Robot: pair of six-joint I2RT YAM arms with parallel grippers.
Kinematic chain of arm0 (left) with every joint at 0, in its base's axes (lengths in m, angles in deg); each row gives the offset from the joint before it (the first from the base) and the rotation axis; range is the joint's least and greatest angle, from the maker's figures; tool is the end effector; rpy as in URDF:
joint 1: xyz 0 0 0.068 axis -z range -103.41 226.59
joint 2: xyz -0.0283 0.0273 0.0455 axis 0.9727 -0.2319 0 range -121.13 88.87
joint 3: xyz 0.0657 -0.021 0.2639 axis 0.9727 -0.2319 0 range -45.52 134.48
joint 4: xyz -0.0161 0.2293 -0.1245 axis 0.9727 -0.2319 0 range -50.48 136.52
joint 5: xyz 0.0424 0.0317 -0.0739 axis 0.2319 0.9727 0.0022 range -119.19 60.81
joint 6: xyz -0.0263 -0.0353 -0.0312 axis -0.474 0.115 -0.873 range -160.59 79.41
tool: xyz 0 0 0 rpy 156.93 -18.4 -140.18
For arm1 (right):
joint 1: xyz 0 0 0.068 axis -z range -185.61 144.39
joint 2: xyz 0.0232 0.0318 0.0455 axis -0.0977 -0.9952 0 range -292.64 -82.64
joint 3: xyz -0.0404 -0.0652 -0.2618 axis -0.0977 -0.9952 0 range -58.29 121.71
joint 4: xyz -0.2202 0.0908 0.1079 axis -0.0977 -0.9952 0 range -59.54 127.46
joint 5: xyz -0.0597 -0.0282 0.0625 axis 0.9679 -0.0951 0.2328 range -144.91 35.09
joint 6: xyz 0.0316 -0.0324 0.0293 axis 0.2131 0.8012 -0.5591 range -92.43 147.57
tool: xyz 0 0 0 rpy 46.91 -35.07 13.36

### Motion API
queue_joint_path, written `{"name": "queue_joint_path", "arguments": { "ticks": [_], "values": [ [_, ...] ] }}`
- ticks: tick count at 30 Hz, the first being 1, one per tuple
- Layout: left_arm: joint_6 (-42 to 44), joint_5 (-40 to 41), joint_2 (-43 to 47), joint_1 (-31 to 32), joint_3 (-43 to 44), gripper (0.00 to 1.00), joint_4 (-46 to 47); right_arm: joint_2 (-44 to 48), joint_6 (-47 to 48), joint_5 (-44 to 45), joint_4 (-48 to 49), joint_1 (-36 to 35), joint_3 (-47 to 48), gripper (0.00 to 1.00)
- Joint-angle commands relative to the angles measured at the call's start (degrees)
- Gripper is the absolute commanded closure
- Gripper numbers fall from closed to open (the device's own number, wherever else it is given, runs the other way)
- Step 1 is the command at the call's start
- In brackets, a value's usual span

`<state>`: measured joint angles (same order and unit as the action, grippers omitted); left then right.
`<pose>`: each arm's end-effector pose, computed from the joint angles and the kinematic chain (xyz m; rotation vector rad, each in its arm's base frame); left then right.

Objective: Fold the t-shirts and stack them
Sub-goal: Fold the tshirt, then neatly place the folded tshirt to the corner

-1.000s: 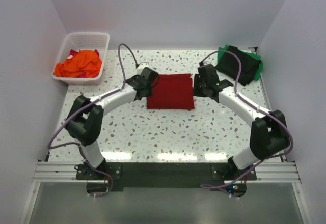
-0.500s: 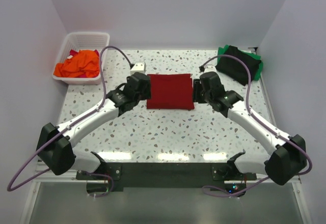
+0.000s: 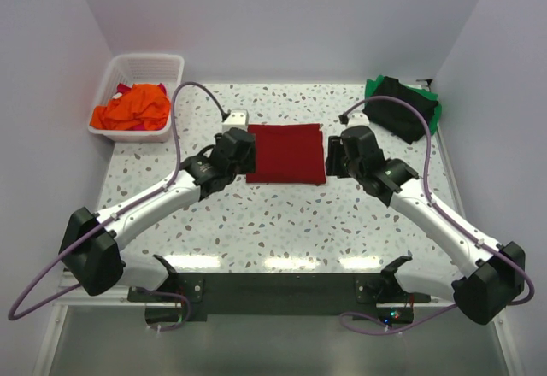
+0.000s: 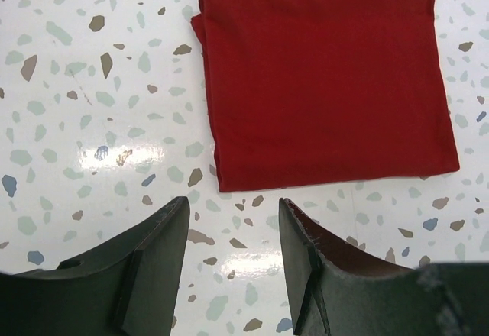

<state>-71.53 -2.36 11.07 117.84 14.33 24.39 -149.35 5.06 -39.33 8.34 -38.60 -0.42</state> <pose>0.2337 -0.1835 0.2850 -0.0451 2.1879 -0.1772 0.2169 0.1294 0.3110 -0.0552 2.2144 0.2347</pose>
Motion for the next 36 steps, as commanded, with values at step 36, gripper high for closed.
{"name": "queue_joint_path", "arguments": {
  "ticks": [36],
  "values": [
    [2.46,-6.44,7.14,0.41,-1.94,0.44,-1.42,-33.12,-0.80,-20.66,18.84,13.38,10.68,0.46]
  ]
}}
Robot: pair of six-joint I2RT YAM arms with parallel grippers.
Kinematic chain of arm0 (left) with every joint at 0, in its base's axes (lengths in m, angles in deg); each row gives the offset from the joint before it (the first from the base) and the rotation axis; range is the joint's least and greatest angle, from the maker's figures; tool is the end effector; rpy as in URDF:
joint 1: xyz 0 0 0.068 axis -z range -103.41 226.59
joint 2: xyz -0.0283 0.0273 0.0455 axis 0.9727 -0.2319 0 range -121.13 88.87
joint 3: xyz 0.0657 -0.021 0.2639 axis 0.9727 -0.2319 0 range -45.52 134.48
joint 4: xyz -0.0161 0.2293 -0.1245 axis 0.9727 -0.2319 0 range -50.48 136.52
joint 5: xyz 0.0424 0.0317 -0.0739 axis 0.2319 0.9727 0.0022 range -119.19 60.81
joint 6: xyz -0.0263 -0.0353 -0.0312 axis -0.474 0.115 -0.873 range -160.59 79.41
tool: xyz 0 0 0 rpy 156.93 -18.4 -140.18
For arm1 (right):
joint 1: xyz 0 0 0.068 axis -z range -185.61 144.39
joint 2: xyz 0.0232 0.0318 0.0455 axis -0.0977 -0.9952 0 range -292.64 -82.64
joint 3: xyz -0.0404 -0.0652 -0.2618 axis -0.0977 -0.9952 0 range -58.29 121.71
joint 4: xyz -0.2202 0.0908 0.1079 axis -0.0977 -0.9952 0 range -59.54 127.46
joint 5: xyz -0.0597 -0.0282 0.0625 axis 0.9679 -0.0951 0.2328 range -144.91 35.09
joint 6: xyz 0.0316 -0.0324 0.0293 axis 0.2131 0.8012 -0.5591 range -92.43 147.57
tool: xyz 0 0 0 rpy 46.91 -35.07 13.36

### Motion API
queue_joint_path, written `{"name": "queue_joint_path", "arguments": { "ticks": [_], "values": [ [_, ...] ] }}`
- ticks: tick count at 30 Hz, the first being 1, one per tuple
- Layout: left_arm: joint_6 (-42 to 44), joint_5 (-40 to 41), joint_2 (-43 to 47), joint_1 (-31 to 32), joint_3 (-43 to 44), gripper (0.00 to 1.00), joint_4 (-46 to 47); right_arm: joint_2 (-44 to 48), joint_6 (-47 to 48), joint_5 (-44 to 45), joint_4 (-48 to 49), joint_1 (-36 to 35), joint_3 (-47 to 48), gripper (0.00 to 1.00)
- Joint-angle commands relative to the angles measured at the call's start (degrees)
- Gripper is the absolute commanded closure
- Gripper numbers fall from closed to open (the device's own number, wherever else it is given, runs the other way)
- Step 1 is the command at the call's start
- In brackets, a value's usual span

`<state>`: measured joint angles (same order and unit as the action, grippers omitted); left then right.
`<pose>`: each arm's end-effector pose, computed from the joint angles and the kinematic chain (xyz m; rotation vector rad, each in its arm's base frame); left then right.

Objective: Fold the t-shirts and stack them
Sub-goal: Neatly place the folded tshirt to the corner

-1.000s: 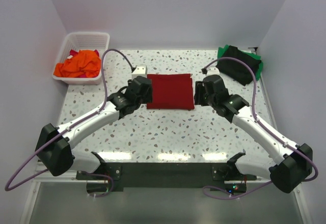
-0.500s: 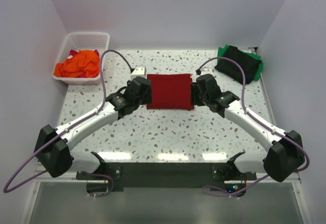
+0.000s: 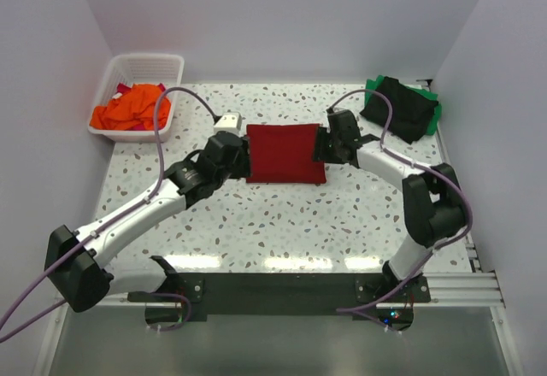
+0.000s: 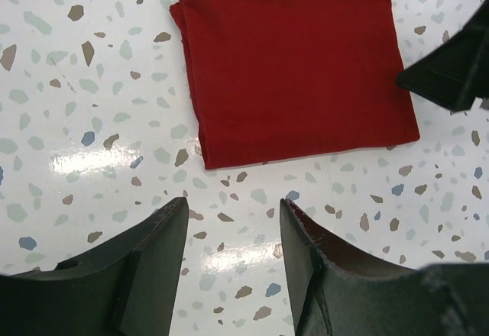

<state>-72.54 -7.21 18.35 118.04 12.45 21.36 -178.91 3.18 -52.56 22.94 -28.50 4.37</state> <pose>0.2103 -0.1679 0.3022 -0.0266 2.1895 -0.3000 0.3315 0.1384 0.2086 0.0507 2.4362 0.3279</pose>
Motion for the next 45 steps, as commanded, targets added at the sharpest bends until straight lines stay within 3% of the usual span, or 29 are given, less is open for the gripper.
{"name": "queue_joint_path", "arguments": {
  "ticks": [1,9,11,14,20,45],
  "values": [
    [3.64,-1.50,-0.58,0.21,0.81,0.44,1.18,-4.18,1.35,-10.32,5.02,4.08,6.16,0.46],
    [4.43,-3.17,-6.03,-0.06,4.24,0.44,5.65,-13.14,6.70,-24.75,4.15,14.44,13.89,0.48],
    [4.87,-3.17,-8.04,-0.14,5.65,0.44,6.62,-15.08,8.81,-30.43,3.02,15.42,15.56,0.48],
    [5.66,-3.78,-11.12,-0.41,7.94,0.44,7.15,-18.69,12.07,-31.70,-1.29,15.86,19.43,0.49],
    [6.89,-4.40,-14.29,-1.11,10.40,0.44,8.55,-20.19,13.66,-38.99,0.02,16.48,17.60,0.49],
    [9.00,-6.60,-15.26,-4.18,9.88,0.43,11.99,-28.09,16.91,-46.38,-2.79,17.80,19.96,0.42]
  ]
}}
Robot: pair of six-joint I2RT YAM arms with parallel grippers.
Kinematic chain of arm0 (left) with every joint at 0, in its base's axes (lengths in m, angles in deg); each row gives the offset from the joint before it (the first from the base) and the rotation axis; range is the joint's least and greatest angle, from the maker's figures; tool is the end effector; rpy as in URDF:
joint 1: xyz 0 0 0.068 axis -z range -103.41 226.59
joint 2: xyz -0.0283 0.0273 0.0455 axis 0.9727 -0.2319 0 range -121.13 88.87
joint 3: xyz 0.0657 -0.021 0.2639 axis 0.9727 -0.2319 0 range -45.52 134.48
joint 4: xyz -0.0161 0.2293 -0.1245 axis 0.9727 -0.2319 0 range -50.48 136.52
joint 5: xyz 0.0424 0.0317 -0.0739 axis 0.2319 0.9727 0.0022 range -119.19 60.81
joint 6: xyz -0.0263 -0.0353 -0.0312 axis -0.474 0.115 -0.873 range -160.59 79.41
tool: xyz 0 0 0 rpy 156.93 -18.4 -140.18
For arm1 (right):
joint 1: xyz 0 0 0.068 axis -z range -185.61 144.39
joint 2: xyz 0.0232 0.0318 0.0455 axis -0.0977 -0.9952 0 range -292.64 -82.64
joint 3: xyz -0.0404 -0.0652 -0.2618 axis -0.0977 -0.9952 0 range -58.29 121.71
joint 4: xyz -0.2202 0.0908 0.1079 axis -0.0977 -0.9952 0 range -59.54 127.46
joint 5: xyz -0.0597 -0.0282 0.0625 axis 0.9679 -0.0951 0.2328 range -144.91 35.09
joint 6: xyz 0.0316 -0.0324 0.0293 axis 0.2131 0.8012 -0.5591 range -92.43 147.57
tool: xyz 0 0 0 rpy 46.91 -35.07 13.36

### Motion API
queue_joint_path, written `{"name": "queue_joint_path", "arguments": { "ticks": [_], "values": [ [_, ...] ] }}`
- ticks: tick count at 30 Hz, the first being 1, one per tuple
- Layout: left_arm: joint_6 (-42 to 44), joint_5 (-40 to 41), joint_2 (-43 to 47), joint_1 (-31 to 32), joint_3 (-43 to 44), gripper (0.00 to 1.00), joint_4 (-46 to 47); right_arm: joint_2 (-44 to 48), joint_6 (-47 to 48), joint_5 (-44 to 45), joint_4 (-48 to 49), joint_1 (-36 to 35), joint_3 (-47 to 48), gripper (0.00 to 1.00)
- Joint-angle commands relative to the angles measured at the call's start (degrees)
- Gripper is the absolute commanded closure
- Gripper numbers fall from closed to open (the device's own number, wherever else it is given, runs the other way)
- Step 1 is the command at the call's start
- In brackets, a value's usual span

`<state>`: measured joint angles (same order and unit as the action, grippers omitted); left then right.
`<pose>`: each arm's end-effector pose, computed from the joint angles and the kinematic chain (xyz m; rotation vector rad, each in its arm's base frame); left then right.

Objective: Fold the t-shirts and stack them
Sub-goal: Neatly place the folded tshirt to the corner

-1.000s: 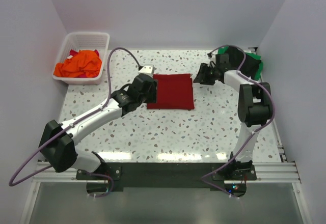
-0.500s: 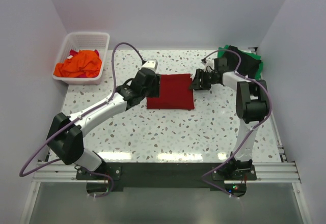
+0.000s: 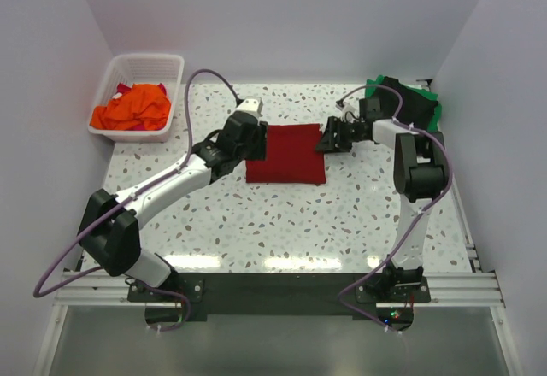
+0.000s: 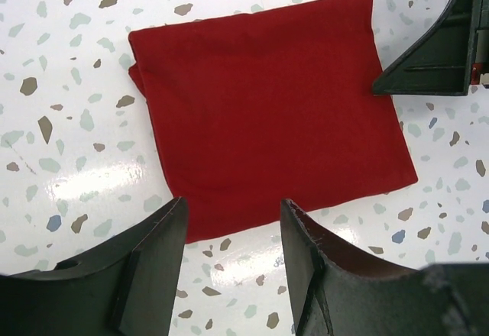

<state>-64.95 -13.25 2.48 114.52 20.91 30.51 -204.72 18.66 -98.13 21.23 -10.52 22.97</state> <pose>0.2756 -0.2023 0.2861 0.1031 2.1857 -0.3140 0.4355 0.0619 0.1385 -0.2030 2.4755 1.0579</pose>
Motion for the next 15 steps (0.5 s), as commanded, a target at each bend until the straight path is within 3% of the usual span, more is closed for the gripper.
{"name": "queue_joint_path", "arguments": {
  "ticks": [1,11,15],
  "values": [
    [1.42,-0.56,0.70,-0.67,1.42,0.43,3.00,-2.54,1.52,-1.07,-1.52,-0.19,1.63,0.42],
    [2.21,-0.39,2.28,-1.46,0.01,0.44,3.09,-5.80,5.30,2.69,-7.59,-4.66,6.72,0.46],
    [2.39,-0.39,3.50,-2.16,-0.52,0.43,3.09,-6.76,5.65,4.28,-9.87,-5.90,8.22,0.56]
  ]
}}
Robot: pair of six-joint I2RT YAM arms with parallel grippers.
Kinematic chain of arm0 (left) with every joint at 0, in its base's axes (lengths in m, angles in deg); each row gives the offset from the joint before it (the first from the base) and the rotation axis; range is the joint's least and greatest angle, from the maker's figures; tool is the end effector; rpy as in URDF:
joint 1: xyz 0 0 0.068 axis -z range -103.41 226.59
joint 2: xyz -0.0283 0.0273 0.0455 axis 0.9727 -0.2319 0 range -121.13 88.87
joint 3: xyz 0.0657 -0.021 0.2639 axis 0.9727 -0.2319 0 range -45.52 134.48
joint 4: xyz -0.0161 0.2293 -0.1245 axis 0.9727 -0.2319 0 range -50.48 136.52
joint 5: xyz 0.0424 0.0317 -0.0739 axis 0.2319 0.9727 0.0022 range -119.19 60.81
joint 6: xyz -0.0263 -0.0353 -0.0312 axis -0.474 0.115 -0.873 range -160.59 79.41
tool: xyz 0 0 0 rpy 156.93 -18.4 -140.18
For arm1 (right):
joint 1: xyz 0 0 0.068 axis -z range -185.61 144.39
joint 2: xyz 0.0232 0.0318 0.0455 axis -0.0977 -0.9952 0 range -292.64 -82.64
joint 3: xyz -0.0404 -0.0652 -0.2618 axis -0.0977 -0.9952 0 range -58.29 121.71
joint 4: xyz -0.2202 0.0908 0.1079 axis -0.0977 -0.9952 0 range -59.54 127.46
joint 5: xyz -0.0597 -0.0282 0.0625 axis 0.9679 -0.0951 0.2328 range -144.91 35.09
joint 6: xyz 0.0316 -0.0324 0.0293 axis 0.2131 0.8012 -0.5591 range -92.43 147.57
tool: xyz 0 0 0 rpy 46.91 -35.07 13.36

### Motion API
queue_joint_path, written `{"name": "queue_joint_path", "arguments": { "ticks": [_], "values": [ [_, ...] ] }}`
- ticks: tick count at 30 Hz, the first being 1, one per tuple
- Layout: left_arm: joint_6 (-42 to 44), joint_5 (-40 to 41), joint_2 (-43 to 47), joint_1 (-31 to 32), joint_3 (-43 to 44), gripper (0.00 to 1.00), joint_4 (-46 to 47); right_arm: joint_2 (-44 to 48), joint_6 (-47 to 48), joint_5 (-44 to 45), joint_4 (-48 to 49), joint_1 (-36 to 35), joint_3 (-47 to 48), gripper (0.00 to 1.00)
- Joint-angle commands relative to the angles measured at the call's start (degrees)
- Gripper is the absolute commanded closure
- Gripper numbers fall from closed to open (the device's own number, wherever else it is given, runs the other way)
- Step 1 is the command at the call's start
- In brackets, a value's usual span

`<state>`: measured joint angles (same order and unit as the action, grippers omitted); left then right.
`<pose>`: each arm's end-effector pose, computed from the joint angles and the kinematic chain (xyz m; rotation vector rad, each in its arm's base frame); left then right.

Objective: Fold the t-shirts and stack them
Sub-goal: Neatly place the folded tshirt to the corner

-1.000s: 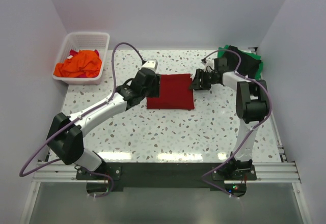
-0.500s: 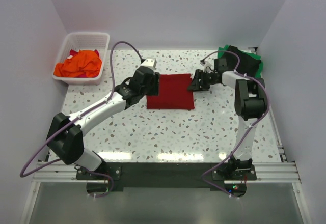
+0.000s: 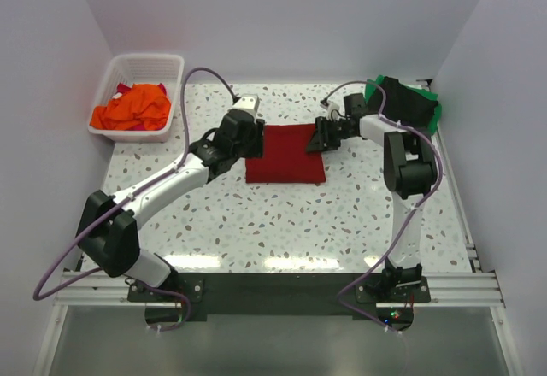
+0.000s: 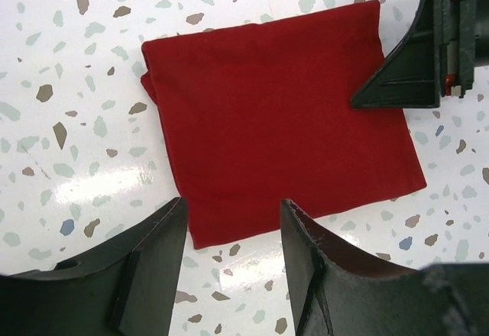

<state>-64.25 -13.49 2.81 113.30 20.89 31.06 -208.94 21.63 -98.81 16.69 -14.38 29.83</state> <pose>0.2794 -0.1963 0.2887 0.0921 2.1719 -0.3077 0.4483 0.0942 0.1365 -0.3415 2.4905 1.0874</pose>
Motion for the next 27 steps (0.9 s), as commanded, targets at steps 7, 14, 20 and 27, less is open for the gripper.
{"name": "queue_joint_path", "arguments": {
  "ticks": [7,14,20,27],
  "values": [
    [2.04,-0.41,4.59,-1.64,-1.37,0.43,2.63,-1.59,2.68,11.02,-8.31,-3.09,1.80,1.00],
    [2.48,-0.50,5.46,-2.17,-1.72,0.43,2.89,4.83,1.28,22.71,-9.37,-3.97,-1.36,1.00],
    [3.00,-0.76,5.82,-2.52,-2.08,0.43,3.07,13.08,0.75,32.64,-13.14,-4.23,-3.65,1.00],
    [3.88,-1.64,6.08,-2.78,-2.52,0.43,3.69,19.24,1.63,45.72,-18.15,-3.97,-4.88,1.00]
  ]
}}
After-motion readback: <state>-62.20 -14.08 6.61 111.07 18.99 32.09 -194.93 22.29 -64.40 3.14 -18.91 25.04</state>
